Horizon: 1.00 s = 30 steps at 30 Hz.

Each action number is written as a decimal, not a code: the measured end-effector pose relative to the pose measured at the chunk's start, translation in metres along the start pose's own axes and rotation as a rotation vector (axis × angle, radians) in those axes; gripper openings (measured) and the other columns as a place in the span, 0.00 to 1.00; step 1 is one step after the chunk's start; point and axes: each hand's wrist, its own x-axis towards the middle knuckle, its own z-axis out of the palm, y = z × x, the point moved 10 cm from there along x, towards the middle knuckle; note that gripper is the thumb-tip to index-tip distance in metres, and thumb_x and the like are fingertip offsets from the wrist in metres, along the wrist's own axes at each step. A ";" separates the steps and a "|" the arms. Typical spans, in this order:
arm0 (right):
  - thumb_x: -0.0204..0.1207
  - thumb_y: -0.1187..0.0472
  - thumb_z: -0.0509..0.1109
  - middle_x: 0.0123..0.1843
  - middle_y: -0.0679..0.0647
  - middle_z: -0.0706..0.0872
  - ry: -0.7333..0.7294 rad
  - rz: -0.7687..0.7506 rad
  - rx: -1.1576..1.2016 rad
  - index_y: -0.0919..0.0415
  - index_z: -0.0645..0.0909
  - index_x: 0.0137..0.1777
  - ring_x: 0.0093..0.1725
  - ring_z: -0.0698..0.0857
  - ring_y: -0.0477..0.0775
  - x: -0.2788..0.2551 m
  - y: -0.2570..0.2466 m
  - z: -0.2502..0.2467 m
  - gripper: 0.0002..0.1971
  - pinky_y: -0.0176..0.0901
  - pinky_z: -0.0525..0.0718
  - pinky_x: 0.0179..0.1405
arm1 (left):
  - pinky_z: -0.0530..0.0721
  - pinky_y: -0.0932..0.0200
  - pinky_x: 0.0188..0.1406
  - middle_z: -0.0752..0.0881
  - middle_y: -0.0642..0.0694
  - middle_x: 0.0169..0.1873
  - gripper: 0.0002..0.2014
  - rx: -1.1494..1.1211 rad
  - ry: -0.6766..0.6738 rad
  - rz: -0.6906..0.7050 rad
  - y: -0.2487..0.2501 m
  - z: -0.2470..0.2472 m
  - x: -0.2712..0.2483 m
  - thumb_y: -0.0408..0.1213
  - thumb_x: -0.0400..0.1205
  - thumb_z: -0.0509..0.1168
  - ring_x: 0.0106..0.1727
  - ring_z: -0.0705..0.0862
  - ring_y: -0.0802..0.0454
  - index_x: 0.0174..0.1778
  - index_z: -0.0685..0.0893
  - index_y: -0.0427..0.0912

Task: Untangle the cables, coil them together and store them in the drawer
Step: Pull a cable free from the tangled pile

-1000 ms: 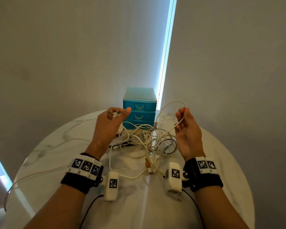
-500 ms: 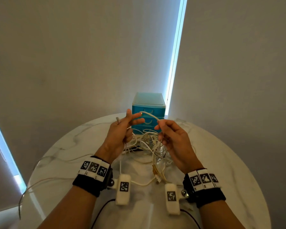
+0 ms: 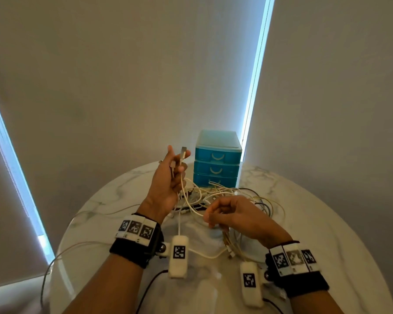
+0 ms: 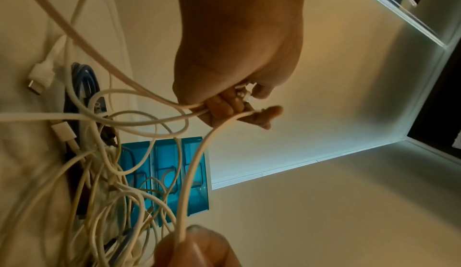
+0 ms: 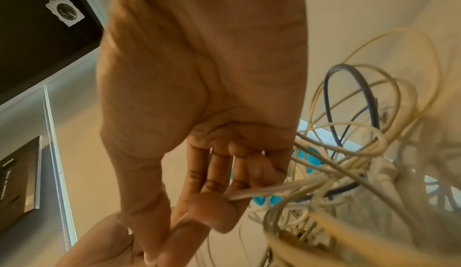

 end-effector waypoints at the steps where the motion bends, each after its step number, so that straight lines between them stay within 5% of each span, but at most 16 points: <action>1: 0.83 0.64 0.79 0.45 0.56 0.96 -0.003 0.010 -0.013 0.58 0.93 0.51 0.41 0.92 0.47 0.000 0.002 0.000 0.02 0.41 0.90 0.42 | 0.60 0.64 0.18 0.73 0.54 0.25 0.27 0.006 0.011 0.013 0.003 0.000 -0.001 0.65 0.92 0.56 0.20 0.63 0.60 0.53 0.89 0.45; 5: 0.82 0.62 0.80 0.42 0.54 0.96 0.021 0.031 -0.074 0.57 0.93 0.49 0.40 0.91 0.44 0.002 0.005 -0.004 0.01 0.37 0.86 0.40 | 0.63 0.61 0.23 0.64 0.52 0.25 0.30 0.008 0.114 0.051 0.014 -0.006 -0.006 0.74 0.84 0.60 0.25 0.61 0.57 0.30 0.72 0.53; 10: 0.74 0.58 0.88 0.45 0.54 0.95 0.150 -0.091 -0.093 0.52 0.93 0.51 0.45 0.93 0.53 0.000 -0.001 -0.024 0.08 0.40 0.92 0.50 | 0.65 0.59 0.29 0.60 0.52 0.27 0.28 -0.104 0.159 0.158 0.031 -0.018 -0.007 0.67 0.87 0.65 0.28 0.59 0.55 0.29 0.66 0.53; 15: 0.73 0.52 0.88 0.41 0.40 0.94 0.405 -0.039 -0.320 0.47 0.93 0.45 0.45 0.90 0.34 -0.008 0.015 -0.069 0.06 0.22 0.81 0.40 | 0.58 0.63 0.18 0.57 0.54 0.24 0.30 -0.240 0.159 0.254 0.074 -0.043 -0.012 0.67 0.89 0.60 0.23 0.56 0.57 0.29 0.59 0.53; 18: 0.78 0.52 0.85 0.43 0.37 0.94 0.684 -0.129 -0.189 0.46 0.93 0.49 0.47 0.92 0.37 -0.022 0.006 -0.099 0.04 0.32 0.89 0.45 | 0.55 0.61 0.20 0.59 0.54 0.25 0.28 -0.016 0.130 0.213 0.073 -0.032 -0.016 0.66 0.87 0.67 0.26 0.55 0.56 0.30 0.65 0.54; 22: 0.79 0.56 0.84 0.46 0.44 0.96 0.791 -0.275 0.004 0.51 0.95 0.53 0.50 0.95 0.45 -0.034 -0.010 -0.106 0.05 0.47 0.94 0.59 | 0.61 0.58 0.26 0.66 0.55 0.25 0.23 0.588 -0.106 0.044 0.036 0.024 -0.026 0.68 0.80 0.72 0.28 0.60 0.55 0.34 0.81 0.53; 25: 0.78 0.59 0.86 0.47 0.44 0.96 0.795 -0.344 0.036 0.52 0.95 0.54 0.52 0.95 0.46 -0.036 -0.021 -0.098 0.07 0.45 0.94 0.59 | 0.73 0.62 0.24 0.78 0.59 0.21 0.23 0.996 -0.263 -0.047 0.011 0.056 -0.043 0.70 0.80 0.69 0.22 0.72 0.60 0.55 0.91 0.54; 26: 0.77 0.60 0.86 0.48 0.44 0.96 0.795 -0.366 0.049 0.52 0.94 0.55 0.53 0.95 0.46 -0.037 -0.024 -0.095 0.09 0.43 0.93 0.59 | 0.79 0.67 0.27 0.84 0.61 0.23 0.23 1.066 -0.304 -0.064 0.003 0.063 -0.046 0.68 0.81 0.69 0.23 0.80 0.62 0.58 0.91 0.53; 28: 0.77 0.63 0.86 0.51 0.45 0.95 0.788 -0.401 0.058 0.51 0.91 0.59 0.56 0.94 0.47 -0.037 -0.029 -0.092 0.14 0.42 0.92 0.60 | 0.88 0.65 0.49 0.94 0.60 0.39 0.22 1.171 -0.383 -0.084 -0.009 0.073 -0.049 0.67 0.80 0.71 0.41 0.91 0.65 0.57 0.93 0.54; 30: 0.77 0.65 0.85 0.53 0.46 0.95 0.777 -0.397 0.045 0.51 0.90 0.61 0.57 0.94 0.47 -0.034 -0.029 -0.090 0.16 0.42 0.92 0.60 | 0.87 0.59 0.61 0.95 0.59 0.48 0.18 1.241 -0.485 -0.084 -0.019 0.082 -0.057 0.65 0.82 0.71 0.53 0.91 0.64 0.53 0.96 0.56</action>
